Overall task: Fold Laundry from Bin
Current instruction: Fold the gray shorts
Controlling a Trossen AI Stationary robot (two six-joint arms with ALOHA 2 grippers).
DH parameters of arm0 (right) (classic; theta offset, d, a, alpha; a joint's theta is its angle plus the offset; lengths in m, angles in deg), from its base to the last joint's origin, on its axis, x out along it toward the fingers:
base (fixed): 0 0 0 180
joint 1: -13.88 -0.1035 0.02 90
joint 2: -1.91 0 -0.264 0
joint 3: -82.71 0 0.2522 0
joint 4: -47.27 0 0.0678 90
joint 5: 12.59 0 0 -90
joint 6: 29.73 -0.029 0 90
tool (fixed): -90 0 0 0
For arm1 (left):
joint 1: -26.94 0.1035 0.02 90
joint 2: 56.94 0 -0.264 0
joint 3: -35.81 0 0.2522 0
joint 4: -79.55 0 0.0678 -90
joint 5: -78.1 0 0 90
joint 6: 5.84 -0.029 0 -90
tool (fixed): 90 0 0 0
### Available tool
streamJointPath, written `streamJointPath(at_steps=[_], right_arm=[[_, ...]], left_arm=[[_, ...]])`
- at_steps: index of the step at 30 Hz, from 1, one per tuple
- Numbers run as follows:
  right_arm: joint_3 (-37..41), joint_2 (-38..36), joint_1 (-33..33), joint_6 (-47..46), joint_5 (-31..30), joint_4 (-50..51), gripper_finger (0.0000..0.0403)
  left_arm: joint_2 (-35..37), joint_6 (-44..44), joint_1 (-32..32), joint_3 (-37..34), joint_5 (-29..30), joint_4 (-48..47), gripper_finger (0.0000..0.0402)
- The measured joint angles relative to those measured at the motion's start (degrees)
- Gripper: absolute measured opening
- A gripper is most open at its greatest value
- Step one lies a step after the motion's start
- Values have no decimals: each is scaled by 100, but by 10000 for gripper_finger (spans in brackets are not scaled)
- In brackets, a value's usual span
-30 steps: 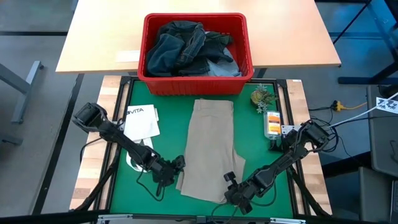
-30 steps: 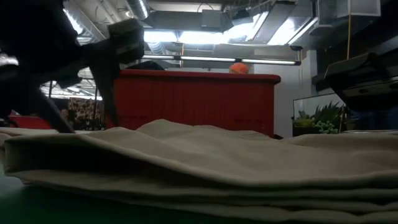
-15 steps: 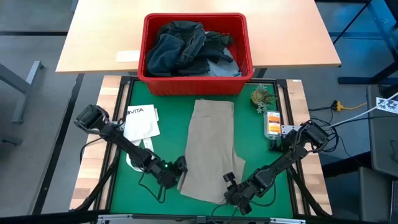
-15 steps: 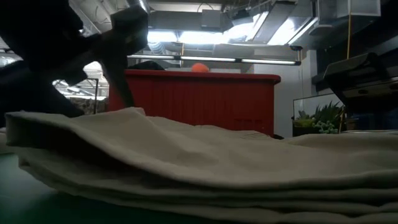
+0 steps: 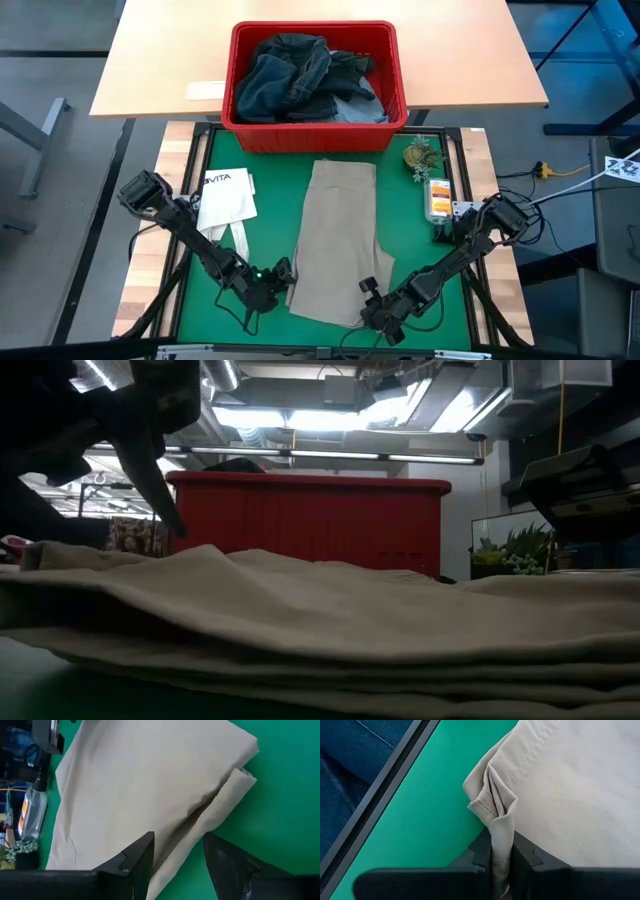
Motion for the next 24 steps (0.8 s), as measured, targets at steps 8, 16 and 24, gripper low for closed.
streamJointPath(at_steps=[8,16,24], right_arm=[[-2,0,0,0,-1,0,40],[-2,0,0,2,-2,0,40],[-4,0,0,2,-2,-3,40]], left_arm=[[1,-25,205,0,-272,207,166],[2,-841,414,1,-829,392,166],[-52,-878,701,2,-1708,435,165]])
